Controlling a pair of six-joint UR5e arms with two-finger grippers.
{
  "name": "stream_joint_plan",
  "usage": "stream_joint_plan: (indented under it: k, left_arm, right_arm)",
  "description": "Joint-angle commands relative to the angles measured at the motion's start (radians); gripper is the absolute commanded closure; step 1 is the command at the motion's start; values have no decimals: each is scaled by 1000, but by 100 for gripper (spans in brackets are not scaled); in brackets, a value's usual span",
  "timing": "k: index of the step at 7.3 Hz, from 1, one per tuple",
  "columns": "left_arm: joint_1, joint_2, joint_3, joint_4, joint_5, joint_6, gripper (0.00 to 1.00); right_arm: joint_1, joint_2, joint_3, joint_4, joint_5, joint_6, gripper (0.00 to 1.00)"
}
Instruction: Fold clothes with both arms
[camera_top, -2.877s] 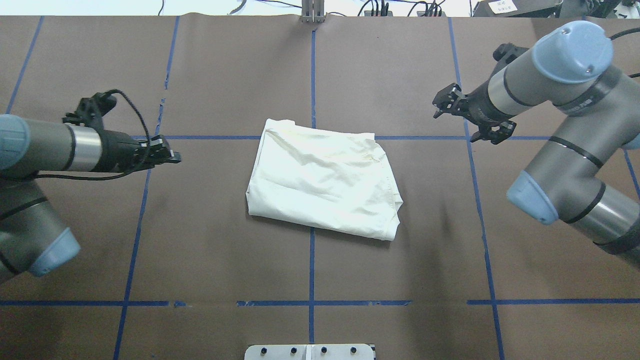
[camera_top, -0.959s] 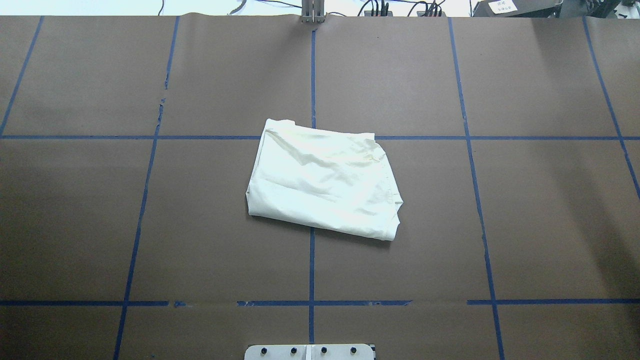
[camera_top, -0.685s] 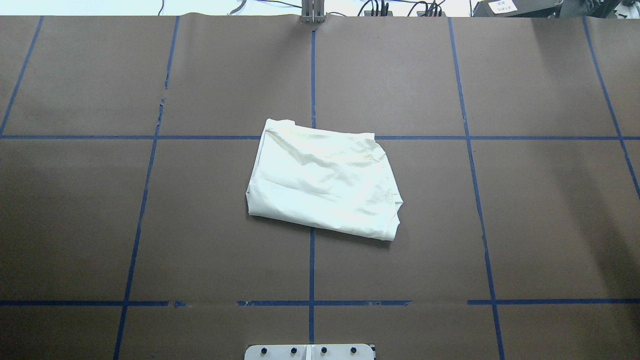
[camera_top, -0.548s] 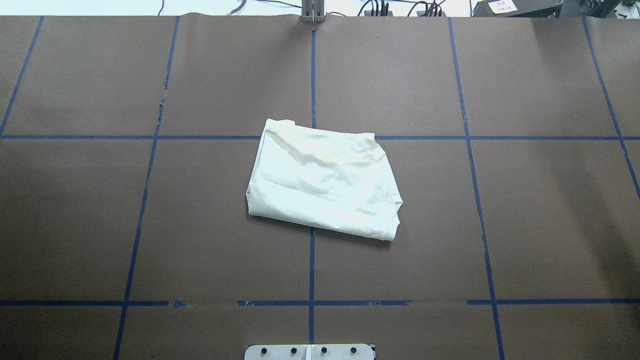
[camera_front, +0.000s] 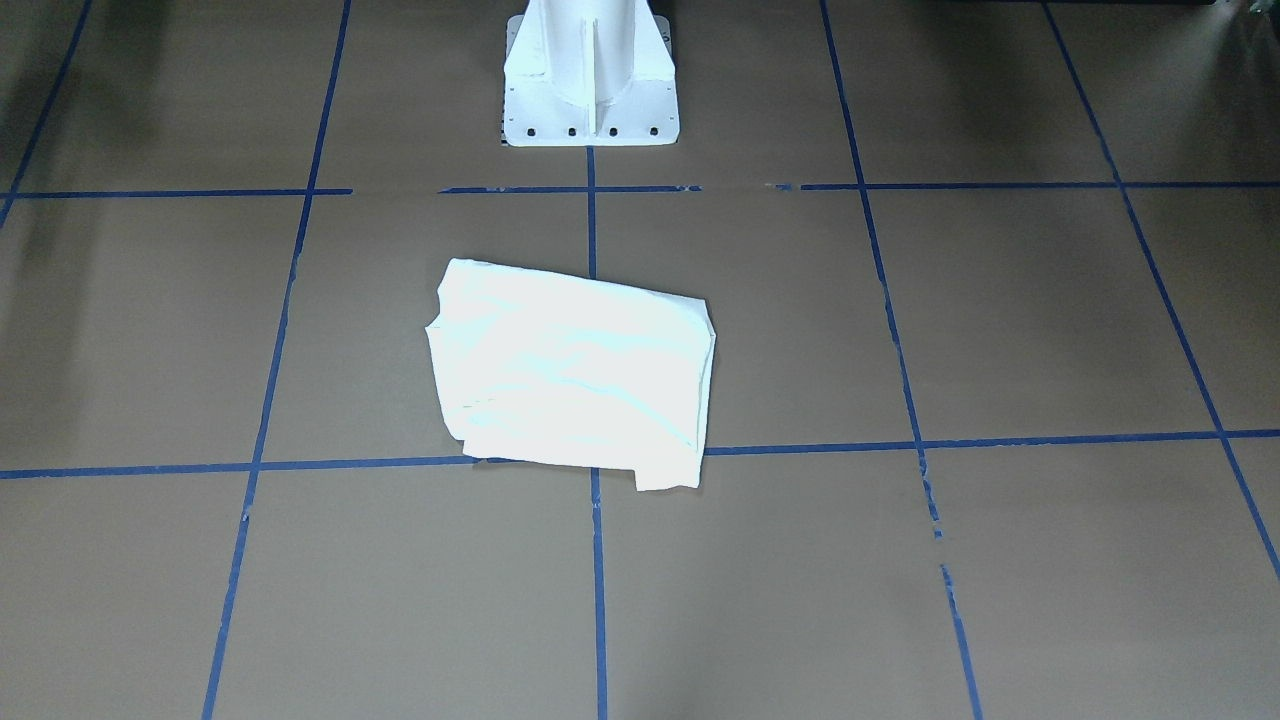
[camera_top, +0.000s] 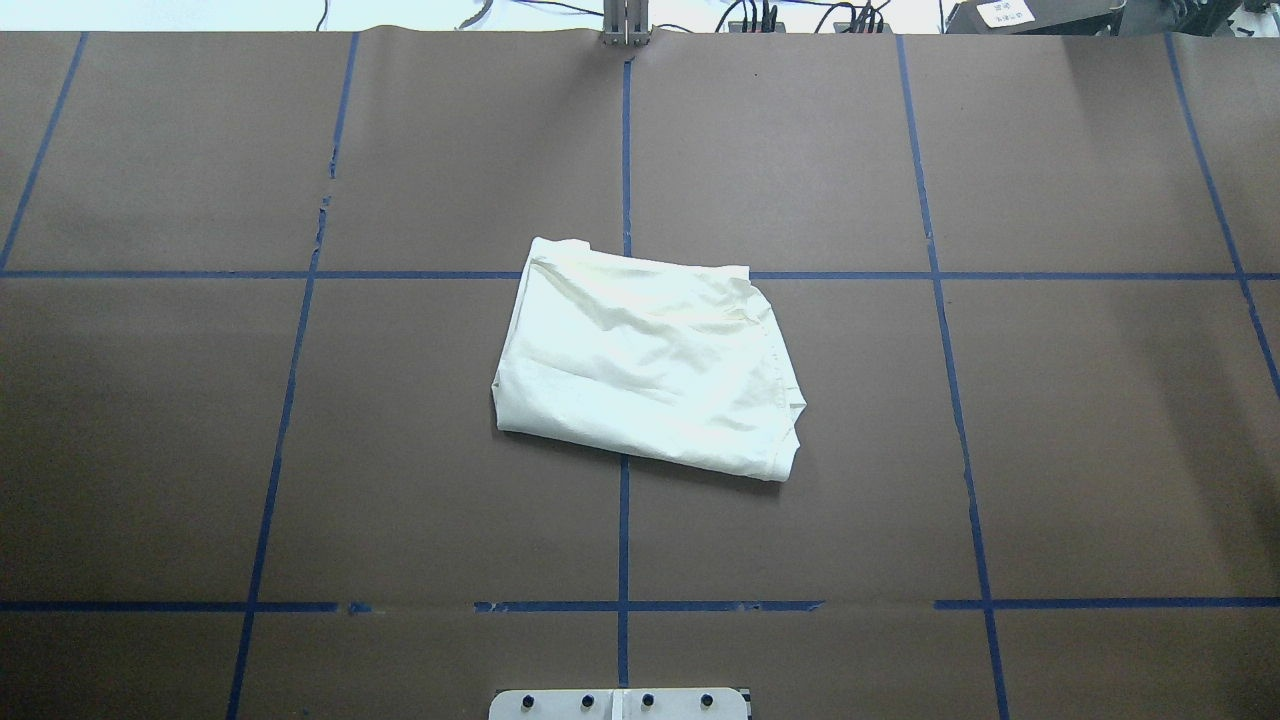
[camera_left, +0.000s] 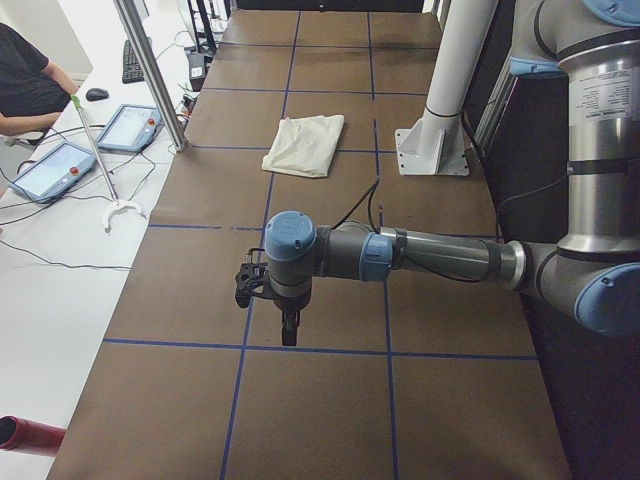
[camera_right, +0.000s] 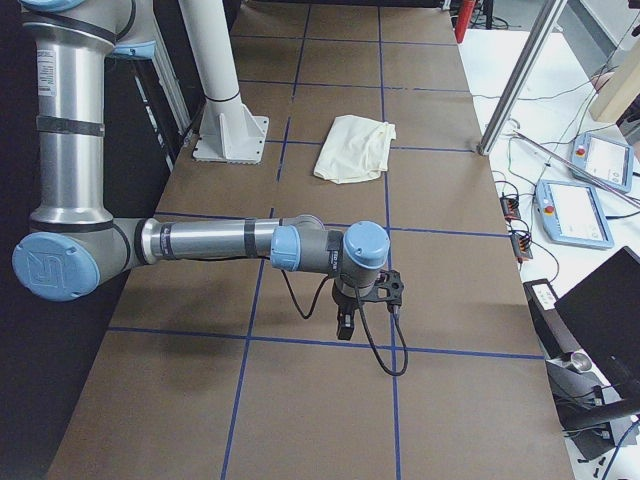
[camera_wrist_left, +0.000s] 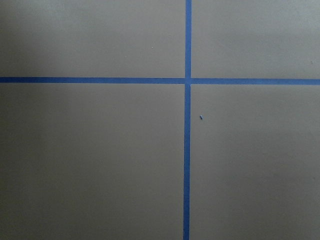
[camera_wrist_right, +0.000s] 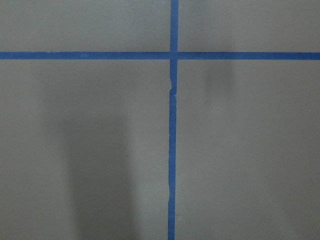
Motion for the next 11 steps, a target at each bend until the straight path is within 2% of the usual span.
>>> stream_joint_plan:
  k: [1, 3, 4, 5, 8, 11]
  left_arm:
    - [1, -8, 1, -21, -2, 4, 0]
    - [1, -7, 13, -21, -3, 1, 0]
    - [-1, -2, 14, -20, -3, 0, 0]
    - [-1, 4, 13, -15, -3, -2, 0]
    - [-1, 74, 2, -7, 23, 7, 0]
    - [1, 102, 1, 31, 34, 9, 0]
  right_arm:
    - [-1, 2, -3, 17, 0, -3, 0]
    - [-1, 12, -5, 30, -4, -17, 0]
    - [-1, -2, -15, 105, -26, -63, 0]
    - [-1, -5, -15, 121, -30, -62, 0]
    - [-1, -5, -17, 121, -33, -57, 0]
    - [-1, -7, -17, 121, -32, -55, 0]
